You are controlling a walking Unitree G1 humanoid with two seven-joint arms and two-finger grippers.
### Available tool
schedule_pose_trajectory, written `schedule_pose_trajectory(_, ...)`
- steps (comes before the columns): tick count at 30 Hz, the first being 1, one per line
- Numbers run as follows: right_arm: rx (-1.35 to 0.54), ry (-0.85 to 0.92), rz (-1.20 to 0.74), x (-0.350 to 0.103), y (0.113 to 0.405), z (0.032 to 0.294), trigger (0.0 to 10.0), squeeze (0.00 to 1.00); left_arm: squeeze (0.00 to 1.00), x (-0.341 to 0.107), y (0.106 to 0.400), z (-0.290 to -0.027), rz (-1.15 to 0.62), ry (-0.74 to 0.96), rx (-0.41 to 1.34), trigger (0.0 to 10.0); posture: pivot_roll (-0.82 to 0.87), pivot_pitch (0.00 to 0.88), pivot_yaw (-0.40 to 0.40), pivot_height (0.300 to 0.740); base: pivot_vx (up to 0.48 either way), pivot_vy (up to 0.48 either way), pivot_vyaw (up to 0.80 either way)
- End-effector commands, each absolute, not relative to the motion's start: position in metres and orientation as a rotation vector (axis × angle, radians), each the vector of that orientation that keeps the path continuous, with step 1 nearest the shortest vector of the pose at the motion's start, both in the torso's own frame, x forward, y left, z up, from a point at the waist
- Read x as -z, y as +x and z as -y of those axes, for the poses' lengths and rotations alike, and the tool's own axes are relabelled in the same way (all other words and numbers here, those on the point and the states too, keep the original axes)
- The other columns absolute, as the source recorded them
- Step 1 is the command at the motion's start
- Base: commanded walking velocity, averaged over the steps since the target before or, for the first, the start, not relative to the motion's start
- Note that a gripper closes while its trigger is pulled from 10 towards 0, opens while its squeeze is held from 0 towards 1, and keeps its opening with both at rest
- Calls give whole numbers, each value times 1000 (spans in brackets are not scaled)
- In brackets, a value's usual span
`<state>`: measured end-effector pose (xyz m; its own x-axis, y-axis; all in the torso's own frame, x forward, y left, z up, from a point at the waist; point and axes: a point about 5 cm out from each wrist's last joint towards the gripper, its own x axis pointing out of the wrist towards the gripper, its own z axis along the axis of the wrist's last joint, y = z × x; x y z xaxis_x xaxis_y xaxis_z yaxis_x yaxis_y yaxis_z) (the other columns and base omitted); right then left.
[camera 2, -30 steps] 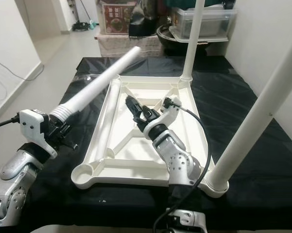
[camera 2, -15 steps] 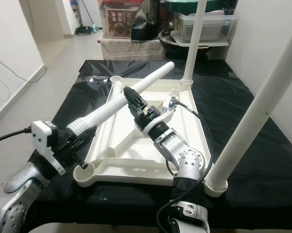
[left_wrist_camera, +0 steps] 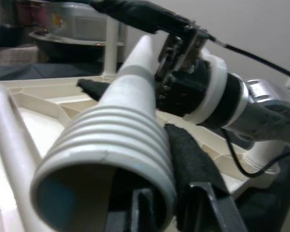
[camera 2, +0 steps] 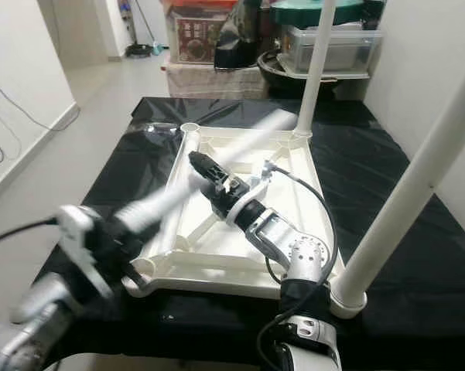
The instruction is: Building children table
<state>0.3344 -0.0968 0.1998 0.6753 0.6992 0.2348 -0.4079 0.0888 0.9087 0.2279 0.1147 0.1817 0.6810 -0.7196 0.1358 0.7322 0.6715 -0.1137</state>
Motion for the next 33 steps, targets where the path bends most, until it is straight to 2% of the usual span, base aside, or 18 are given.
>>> schedule_pose_trajectory(1,-887,1221,-298,-205,335,91,10000,0,0,-178,223,-111,52,-151,860,10000,57,0,-35,740,0,0,0)
schedule_pose_trajectory(25,-832,1248,-283,-203,347,103,10000,0,0,-170,211,-108,-9,-167,903,10000,57,0,-38,740,0,0,0)
schedule_pose_trajectory(26,-831,1248,-280,-203,347,103,0,0,0,-170,211,-108,-9,-167,904,10000,57,0,-38,740,0,0,0)
schedule_pose_trajectory(33,-834,1255,-268,-207,349,105,0,0,0,-171,215,-109,-7,-162,897,10000,54,0,-38,740,0,0,0)
